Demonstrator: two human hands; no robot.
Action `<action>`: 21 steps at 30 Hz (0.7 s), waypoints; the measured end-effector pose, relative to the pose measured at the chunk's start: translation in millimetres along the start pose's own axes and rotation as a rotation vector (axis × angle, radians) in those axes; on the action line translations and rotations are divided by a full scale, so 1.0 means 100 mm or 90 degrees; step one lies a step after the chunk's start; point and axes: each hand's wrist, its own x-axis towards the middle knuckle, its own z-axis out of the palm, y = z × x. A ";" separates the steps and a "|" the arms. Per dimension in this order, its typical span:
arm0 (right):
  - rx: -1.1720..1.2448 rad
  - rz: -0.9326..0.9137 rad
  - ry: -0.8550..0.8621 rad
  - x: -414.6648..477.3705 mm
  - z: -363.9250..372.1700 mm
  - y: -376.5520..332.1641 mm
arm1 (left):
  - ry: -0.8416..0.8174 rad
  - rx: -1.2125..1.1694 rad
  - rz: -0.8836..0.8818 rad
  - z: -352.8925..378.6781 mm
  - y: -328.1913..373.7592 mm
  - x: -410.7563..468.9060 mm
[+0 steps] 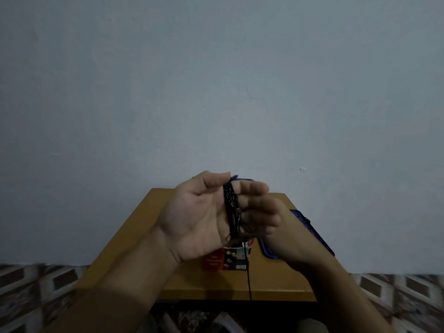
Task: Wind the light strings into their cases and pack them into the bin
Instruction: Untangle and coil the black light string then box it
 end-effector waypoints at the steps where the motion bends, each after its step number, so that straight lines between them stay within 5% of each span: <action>1: -0.025 0.005 -0.005 -0.01 0.03 0.00 | 0.010 0.001 0.022 -0.01 0.00 0.01; 9: 0.022 0.060 -0.046 -0.04 0.13 0.14 | 0.173 0.028 0.138 0.04 0.00 0.05; 21: 0.048 0.096 -0.046 -0.07 0.09 0.12 | 0.312 0.032 0.159 0.12 0.03 0.06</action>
